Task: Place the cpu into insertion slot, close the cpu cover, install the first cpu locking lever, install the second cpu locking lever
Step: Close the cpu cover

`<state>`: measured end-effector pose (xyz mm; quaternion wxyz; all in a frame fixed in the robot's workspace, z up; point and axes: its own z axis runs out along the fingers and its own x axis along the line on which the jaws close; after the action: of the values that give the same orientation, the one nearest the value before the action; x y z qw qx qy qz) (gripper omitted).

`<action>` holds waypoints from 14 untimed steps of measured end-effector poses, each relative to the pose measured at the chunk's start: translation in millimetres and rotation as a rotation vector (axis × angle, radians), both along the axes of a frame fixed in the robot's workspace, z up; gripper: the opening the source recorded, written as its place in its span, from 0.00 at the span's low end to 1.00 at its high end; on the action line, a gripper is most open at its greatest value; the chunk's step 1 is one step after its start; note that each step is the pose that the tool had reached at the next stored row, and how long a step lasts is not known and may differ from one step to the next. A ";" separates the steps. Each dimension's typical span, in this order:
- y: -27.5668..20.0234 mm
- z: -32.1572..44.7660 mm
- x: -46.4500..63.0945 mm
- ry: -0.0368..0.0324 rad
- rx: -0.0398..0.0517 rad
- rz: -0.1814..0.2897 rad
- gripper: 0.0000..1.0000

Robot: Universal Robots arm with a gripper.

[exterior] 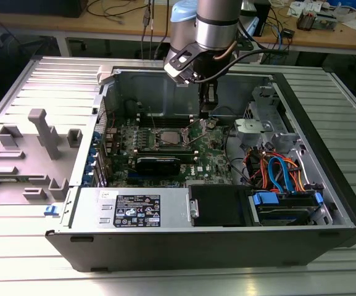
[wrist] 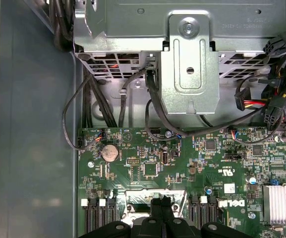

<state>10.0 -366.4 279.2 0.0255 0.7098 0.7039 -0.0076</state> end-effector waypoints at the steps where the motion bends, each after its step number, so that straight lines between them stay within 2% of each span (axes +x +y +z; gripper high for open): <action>1: 0.0 0.0 0.0 0.0000 0.0000 0.000 0.11; 7: 0.0 0.0 0.3 0.0000 0.0002 0.000 0.11; 14: 0.0 -0.6 11.8 0.0008 0.0001 0.000 0.11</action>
<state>21.7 -366.4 278.5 0.0251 0.7098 0.7039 -0.0079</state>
